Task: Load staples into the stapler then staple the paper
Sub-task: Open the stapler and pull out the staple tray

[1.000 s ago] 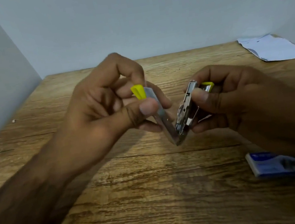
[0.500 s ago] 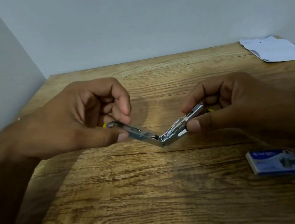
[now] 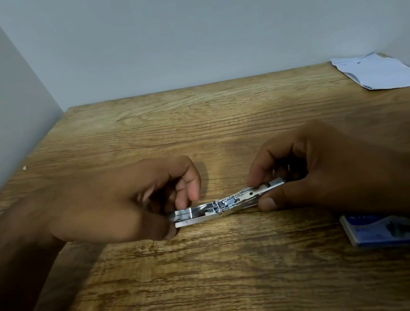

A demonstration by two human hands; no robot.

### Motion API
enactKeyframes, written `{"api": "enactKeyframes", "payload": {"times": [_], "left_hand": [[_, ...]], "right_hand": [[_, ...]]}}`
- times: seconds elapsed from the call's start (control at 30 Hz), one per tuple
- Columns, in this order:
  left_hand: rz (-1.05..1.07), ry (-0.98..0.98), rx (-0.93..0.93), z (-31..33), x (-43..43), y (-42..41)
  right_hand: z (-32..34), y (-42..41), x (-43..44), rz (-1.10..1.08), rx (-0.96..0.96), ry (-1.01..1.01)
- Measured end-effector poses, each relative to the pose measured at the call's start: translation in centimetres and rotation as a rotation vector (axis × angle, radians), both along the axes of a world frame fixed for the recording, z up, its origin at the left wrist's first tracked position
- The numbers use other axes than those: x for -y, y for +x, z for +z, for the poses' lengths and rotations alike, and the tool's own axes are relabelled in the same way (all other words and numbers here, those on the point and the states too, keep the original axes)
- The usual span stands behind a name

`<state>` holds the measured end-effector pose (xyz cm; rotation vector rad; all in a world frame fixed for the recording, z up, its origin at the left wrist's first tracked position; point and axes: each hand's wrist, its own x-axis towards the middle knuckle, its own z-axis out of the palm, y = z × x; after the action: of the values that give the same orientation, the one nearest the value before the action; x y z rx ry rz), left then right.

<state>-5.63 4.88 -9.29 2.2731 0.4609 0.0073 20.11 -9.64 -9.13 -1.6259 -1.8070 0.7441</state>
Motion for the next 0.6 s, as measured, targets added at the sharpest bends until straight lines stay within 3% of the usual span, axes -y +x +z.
{"api": "enactKeyframes", "payload": {"times": [0.17, 0.33, 0.6], "left_hand": [[0.010, 0.092, -0.050, -0.4, 0.4, -0.1], [0.007, 0.148, 0.144, 0.0, 1.6, 0.9], [-0.126, 0.355, 0.155, 0.2, 3.0, 6.0]], "right_hand": [[0.0, 0.0, -0.1, -0.012, 0.019, -0.052], [0.3, 0.1, -0.1, -0.002, 0.059, -0.095], [1.3, 1.2, -0.1, 0.013, 0.156, -0.145]]}}
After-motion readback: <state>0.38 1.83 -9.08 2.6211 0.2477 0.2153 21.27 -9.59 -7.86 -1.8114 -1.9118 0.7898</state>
